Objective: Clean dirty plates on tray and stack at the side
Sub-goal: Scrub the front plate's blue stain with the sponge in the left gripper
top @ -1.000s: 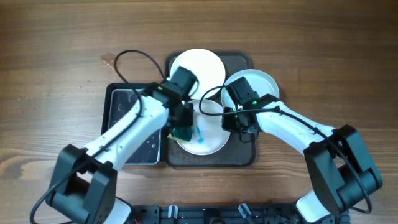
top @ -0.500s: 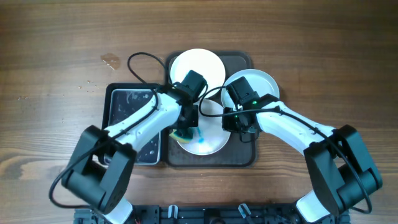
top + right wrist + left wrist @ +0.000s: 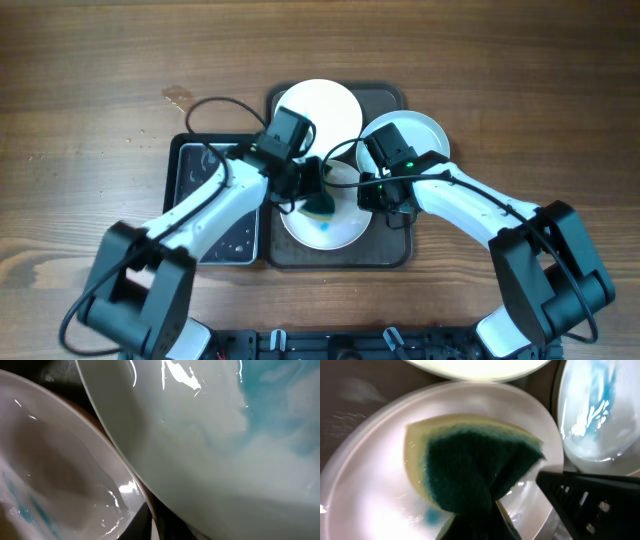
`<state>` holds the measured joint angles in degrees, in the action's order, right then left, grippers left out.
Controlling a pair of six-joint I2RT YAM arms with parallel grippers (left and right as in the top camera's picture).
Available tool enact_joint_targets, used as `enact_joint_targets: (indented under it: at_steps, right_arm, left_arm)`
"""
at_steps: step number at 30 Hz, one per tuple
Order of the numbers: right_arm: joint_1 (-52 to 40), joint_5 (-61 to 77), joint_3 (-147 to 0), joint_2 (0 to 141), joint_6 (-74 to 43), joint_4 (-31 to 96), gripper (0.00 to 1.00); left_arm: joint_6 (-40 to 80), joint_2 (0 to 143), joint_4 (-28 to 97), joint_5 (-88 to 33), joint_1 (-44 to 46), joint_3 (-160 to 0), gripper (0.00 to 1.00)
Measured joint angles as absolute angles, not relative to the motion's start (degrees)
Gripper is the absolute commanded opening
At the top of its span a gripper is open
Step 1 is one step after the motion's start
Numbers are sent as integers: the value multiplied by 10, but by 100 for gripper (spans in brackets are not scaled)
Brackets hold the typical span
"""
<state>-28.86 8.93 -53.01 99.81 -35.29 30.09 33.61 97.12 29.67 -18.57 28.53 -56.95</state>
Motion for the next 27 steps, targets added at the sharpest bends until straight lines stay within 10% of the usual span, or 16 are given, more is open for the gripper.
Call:
enact_joint_targets:
  at_steps: [27]
  right_arm:
    - [-278,69,-531,997,-353,302,11]
  left_arm:
    - [350,1054,244,-196,267,-590,4]
